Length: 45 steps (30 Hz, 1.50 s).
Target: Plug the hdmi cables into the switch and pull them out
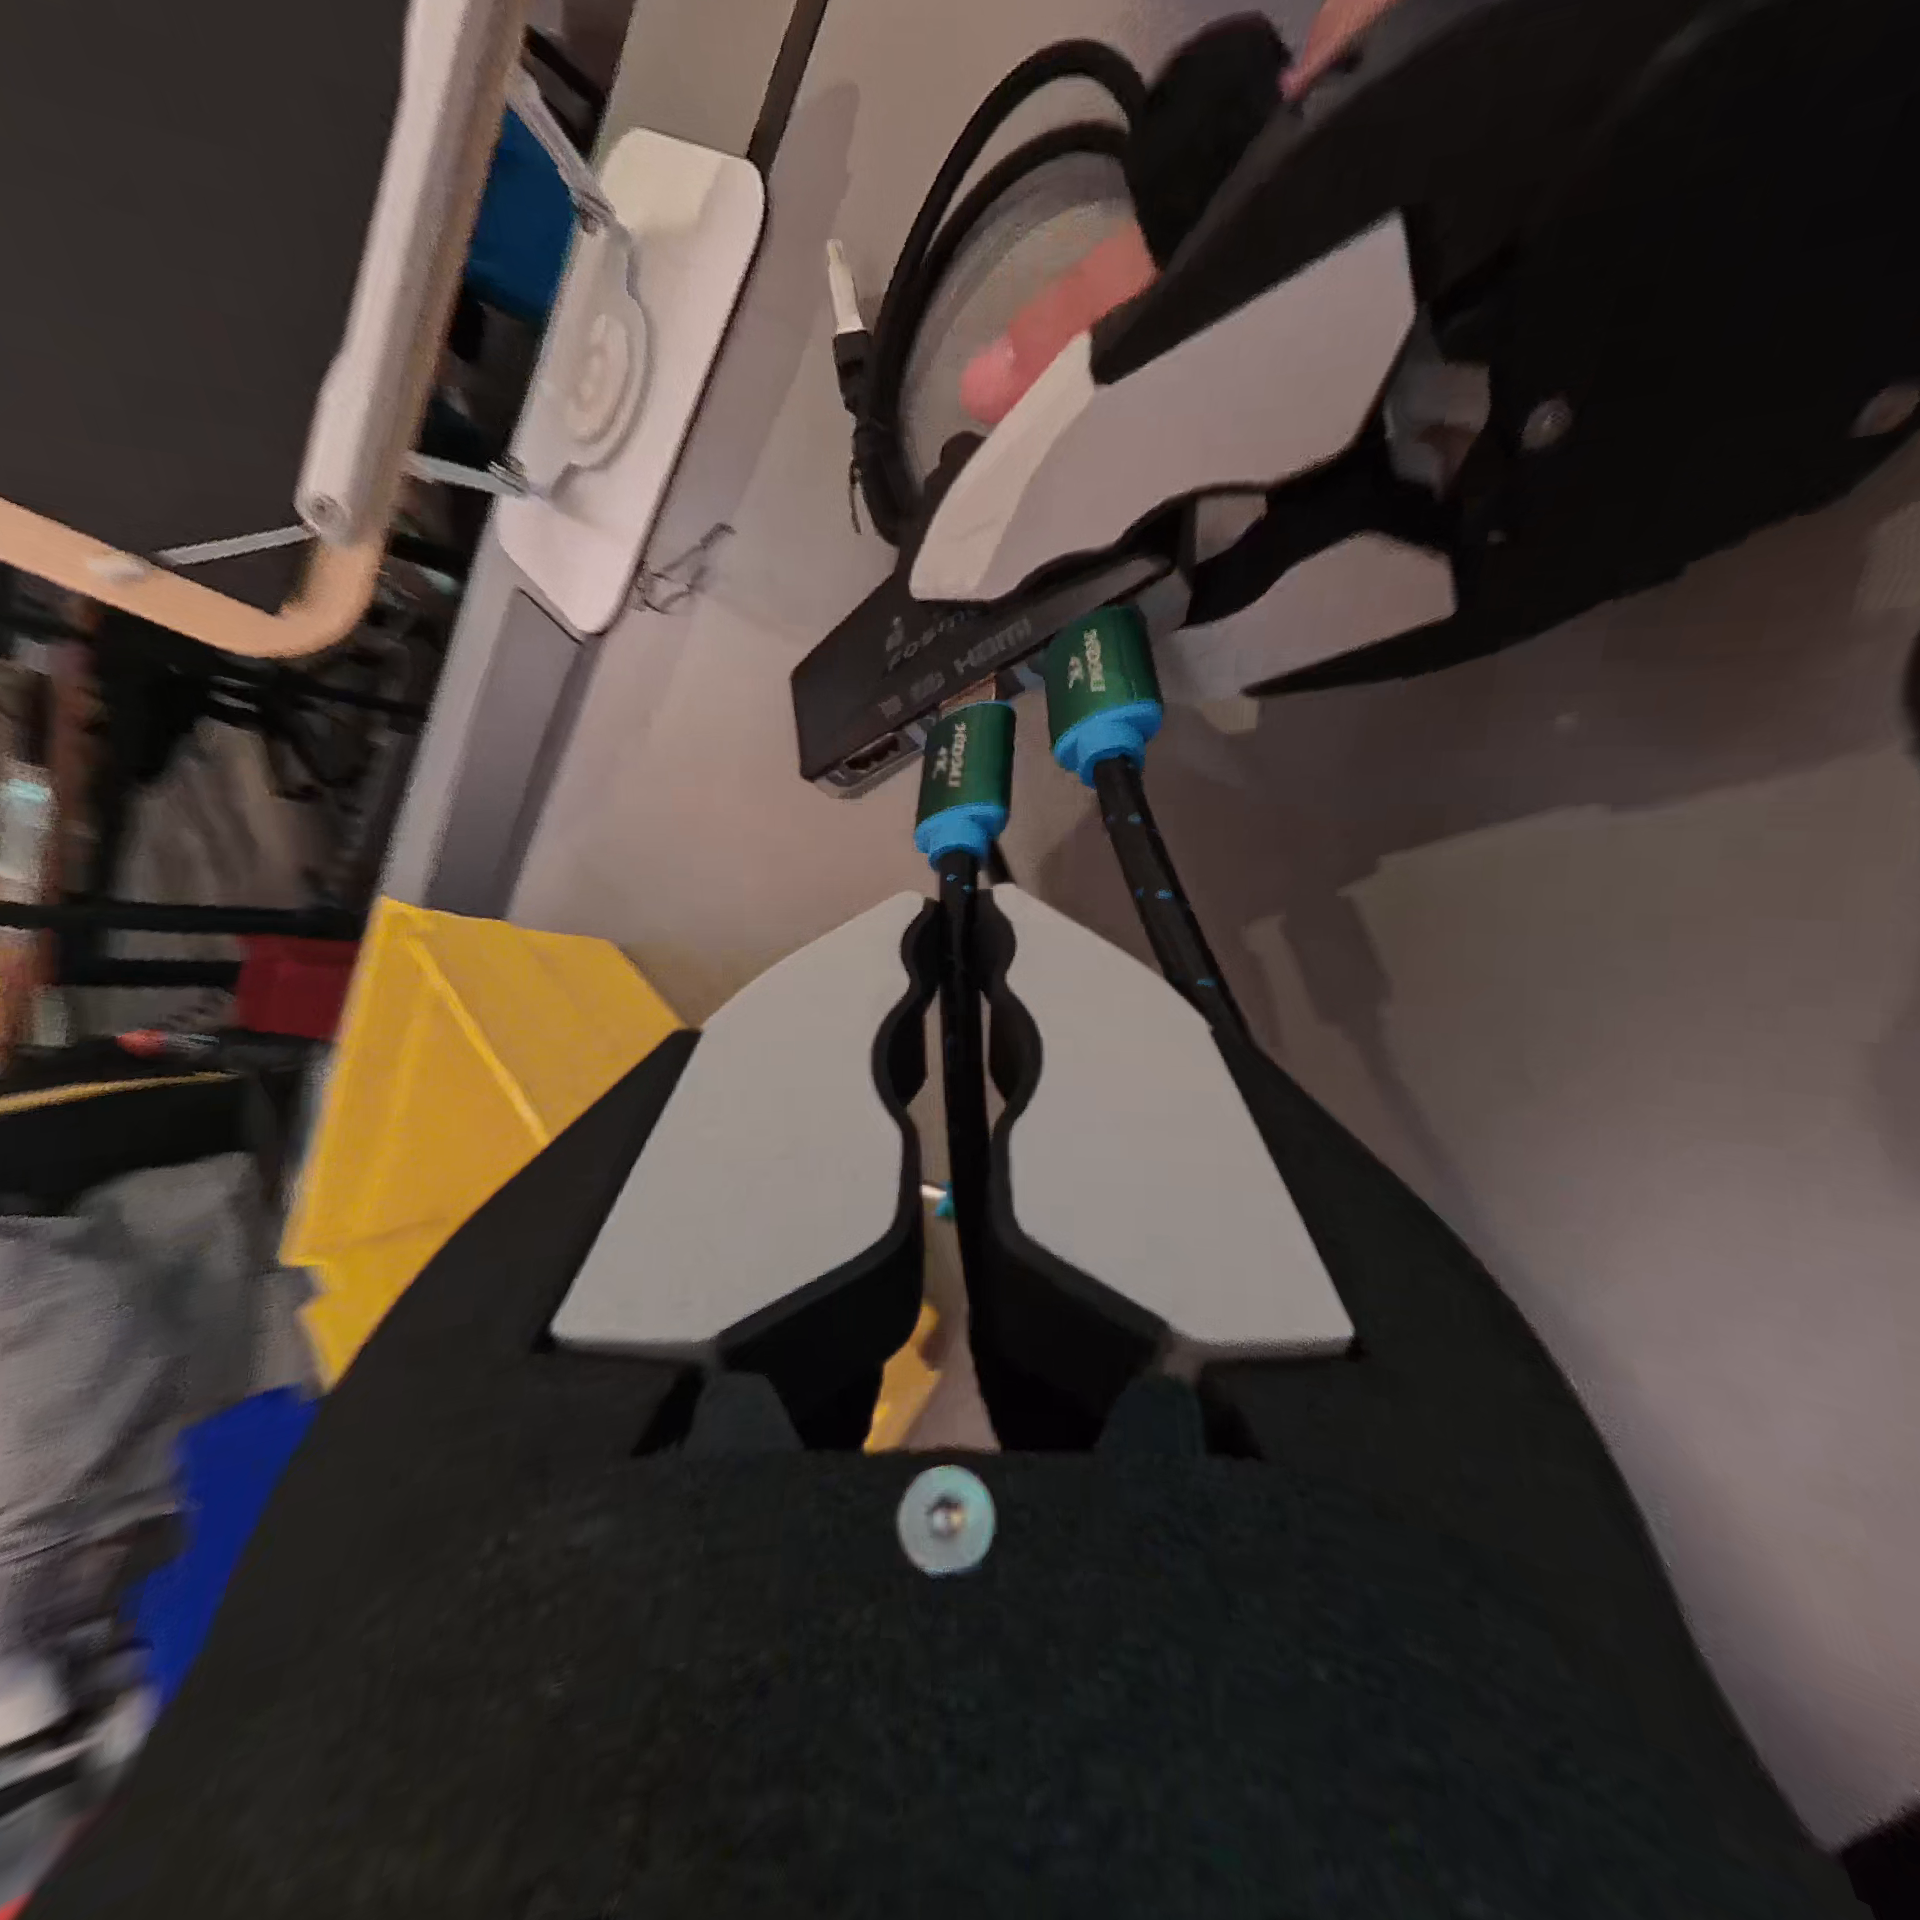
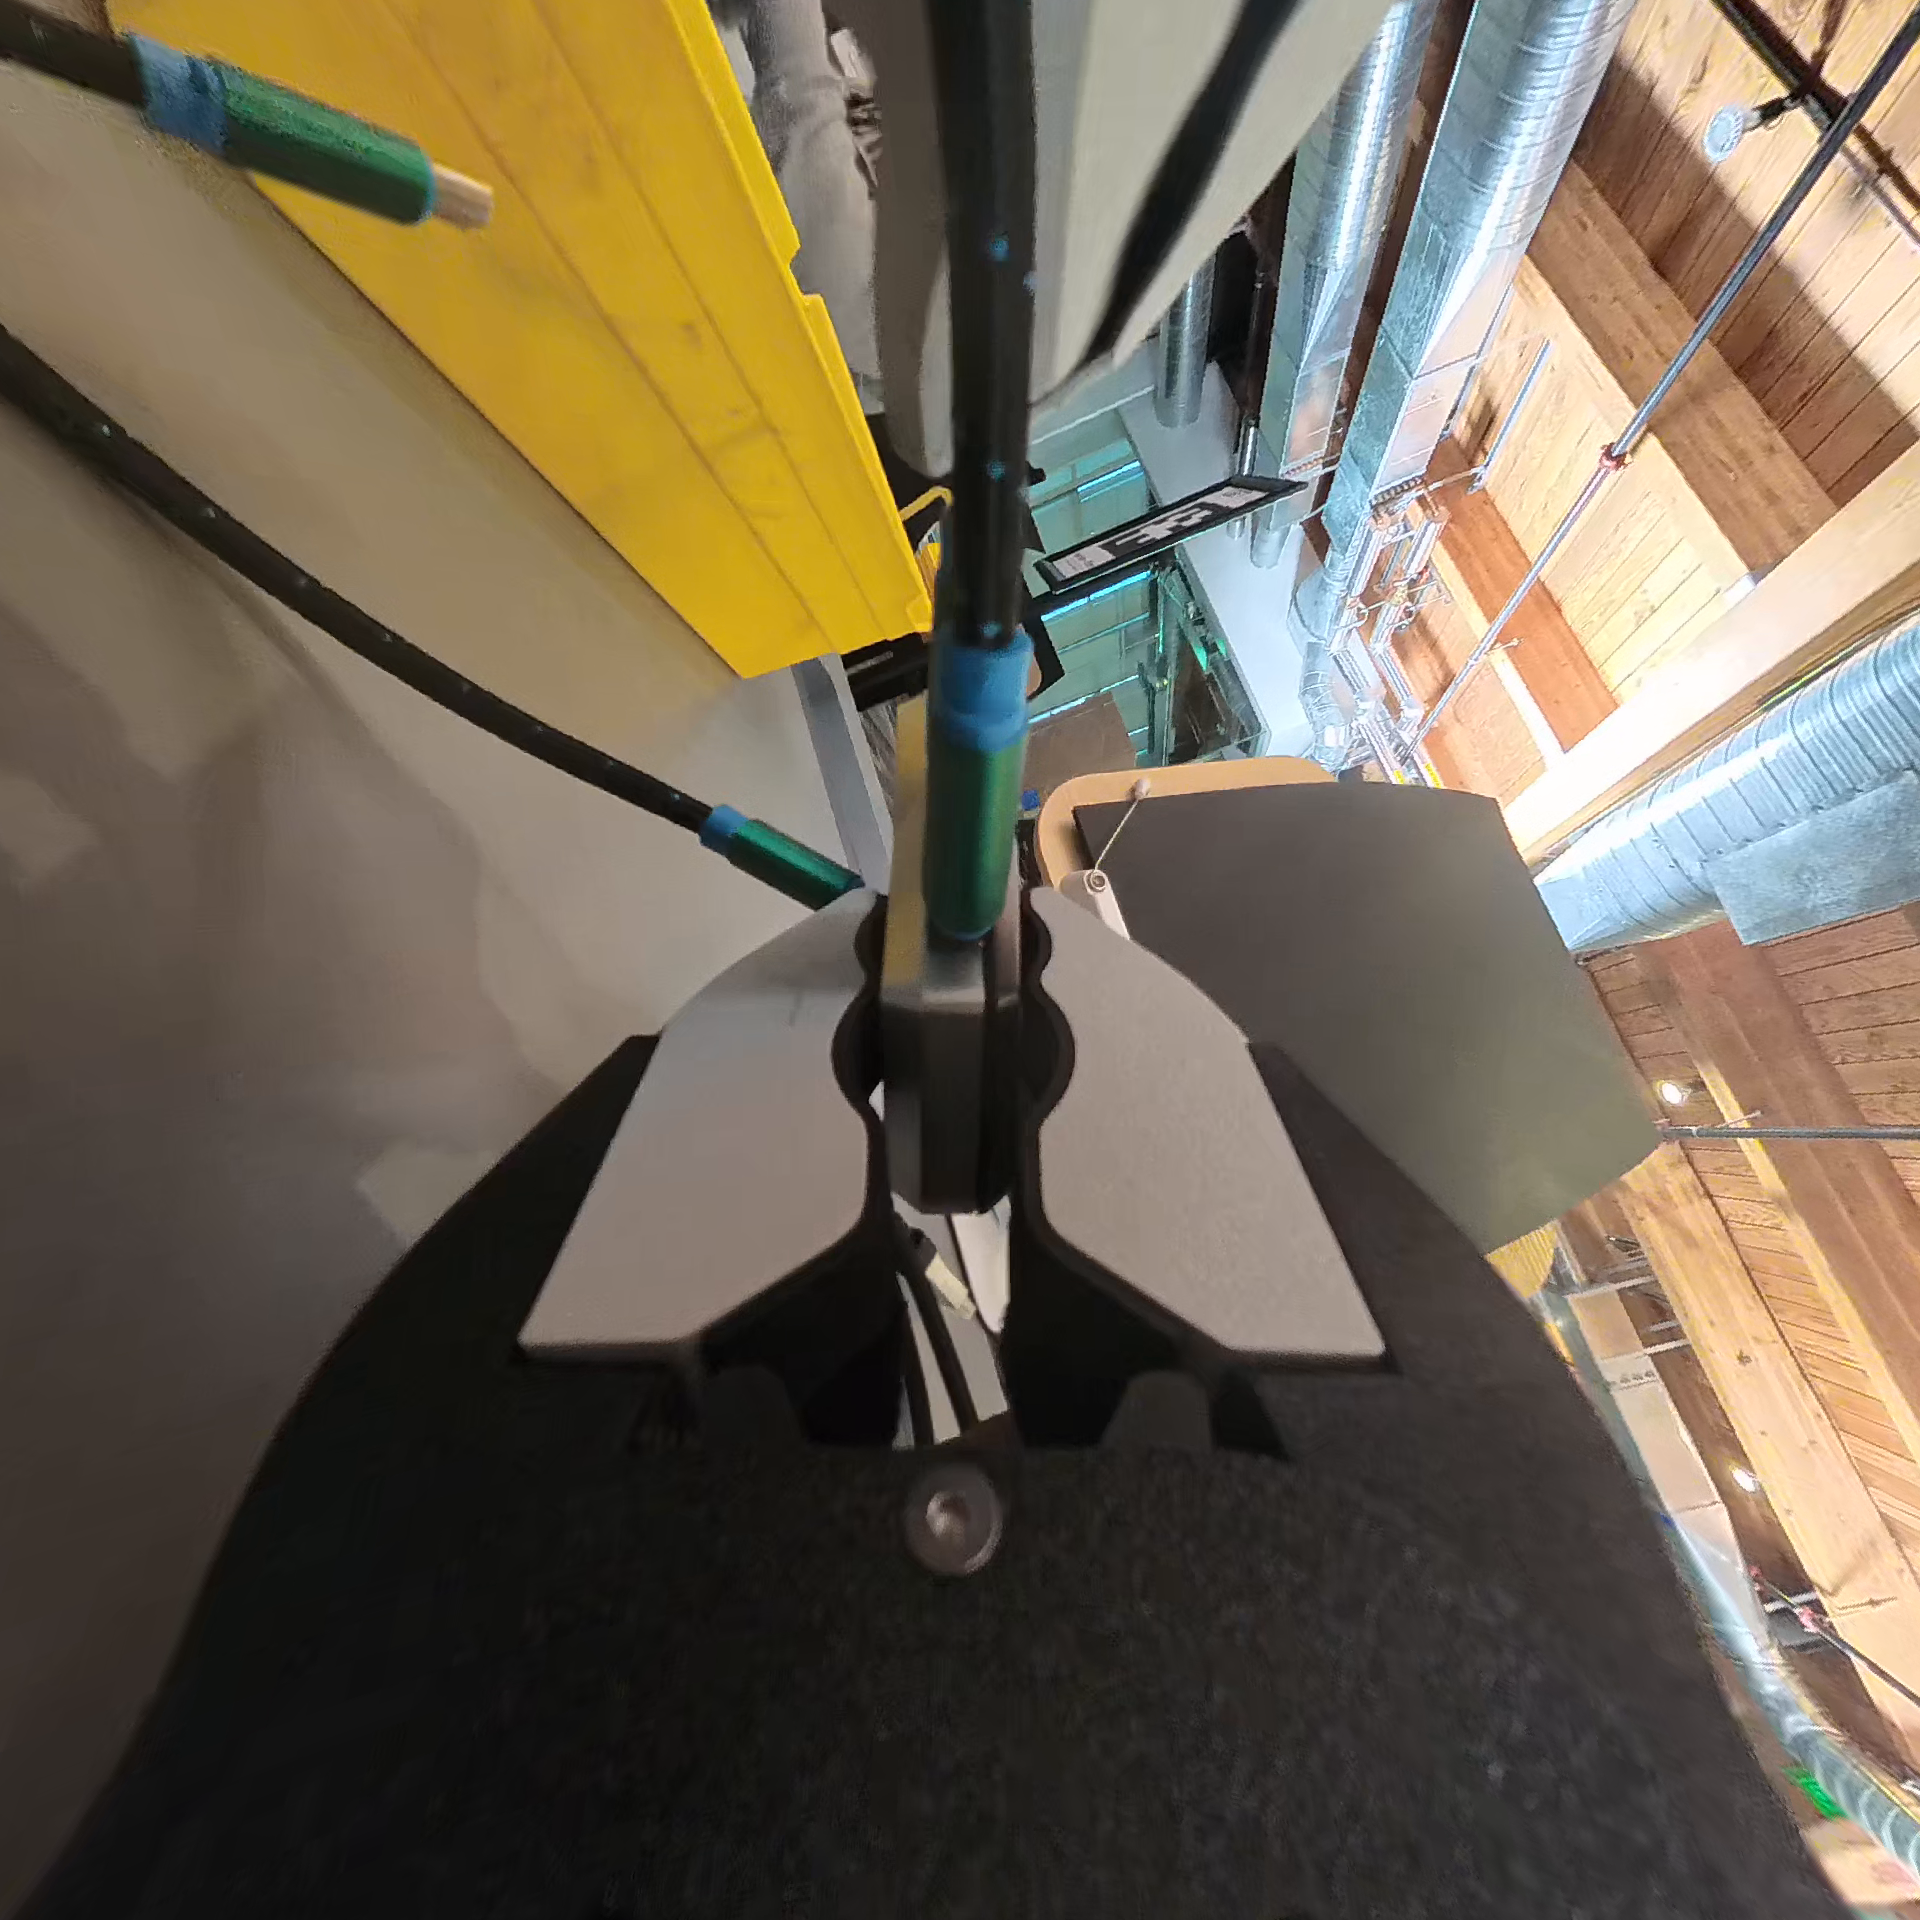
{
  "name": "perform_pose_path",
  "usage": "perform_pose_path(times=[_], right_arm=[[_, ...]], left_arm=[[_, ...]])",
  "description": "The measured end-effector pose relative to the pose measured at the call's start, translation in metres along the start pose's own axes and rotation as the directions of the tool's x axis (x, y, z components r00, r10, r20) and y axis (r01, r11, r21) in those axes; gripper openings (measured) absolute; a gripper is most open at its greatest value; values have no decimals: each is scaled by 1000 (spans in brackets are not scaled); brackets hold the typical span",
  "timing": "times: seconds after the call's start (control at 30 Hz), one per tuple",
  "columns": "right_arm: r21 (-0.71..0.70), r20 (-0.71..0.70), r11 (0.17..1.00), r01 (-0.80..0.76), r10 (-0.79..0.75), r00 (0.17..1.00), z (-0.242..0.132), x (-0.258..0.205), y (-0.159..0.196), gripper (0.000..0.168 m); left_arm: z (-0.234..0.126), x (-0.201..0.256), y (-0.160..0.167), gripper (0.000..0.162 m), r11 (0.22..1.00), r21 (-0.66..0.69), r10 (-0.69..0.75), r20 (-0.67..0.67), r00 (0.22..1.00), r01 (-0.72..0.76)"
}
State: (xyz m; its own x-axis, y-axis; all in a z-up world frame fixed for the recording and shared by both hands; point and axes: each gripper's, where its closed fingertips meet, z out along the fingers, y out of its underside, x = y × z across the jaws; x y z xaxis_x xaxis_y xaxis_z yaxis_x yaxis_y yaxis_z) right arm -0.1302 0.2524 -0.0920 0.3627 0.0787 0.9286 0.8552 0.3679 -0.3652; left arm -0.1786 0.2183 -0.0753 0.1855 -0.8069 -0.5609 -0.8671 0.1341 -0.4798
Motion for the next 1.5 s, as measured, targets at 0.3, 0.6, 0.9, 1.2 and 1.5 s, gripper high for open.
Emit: perform_pose_path(times=[0.3, 0.6, 0.9, 1.2, 1.5], right_arm=[[-25, 3, 1000, -9, 9, 1000, 1, 0, 4, 21], [-10, 5, 999, -37, 37, 999, -1, 2, 4, 21], [12, -18, 1000, -5, 5, 1000, -5, 3, -3, 19], [29, 0, 1000, -7, 7, 1000, 0, 3, 2, 21], [8, -45, 997, -73, 73, 996, 1, 38, 2, 22]], left_arm=[[4, 4, -8, 8, 914, 67, -353, -356, 865, 400], [9, 1, -7, 6, 892, 109, -379, -350, 857, 439], [8, 3, -6, 6, 896, 124, -349, -399, 848, 427], [2, -3, -8, 7, 884, 150, -360, -384, 850, 442], [-97, -13, 92, 27, 639, 322, -668, -217, 711, 699]])
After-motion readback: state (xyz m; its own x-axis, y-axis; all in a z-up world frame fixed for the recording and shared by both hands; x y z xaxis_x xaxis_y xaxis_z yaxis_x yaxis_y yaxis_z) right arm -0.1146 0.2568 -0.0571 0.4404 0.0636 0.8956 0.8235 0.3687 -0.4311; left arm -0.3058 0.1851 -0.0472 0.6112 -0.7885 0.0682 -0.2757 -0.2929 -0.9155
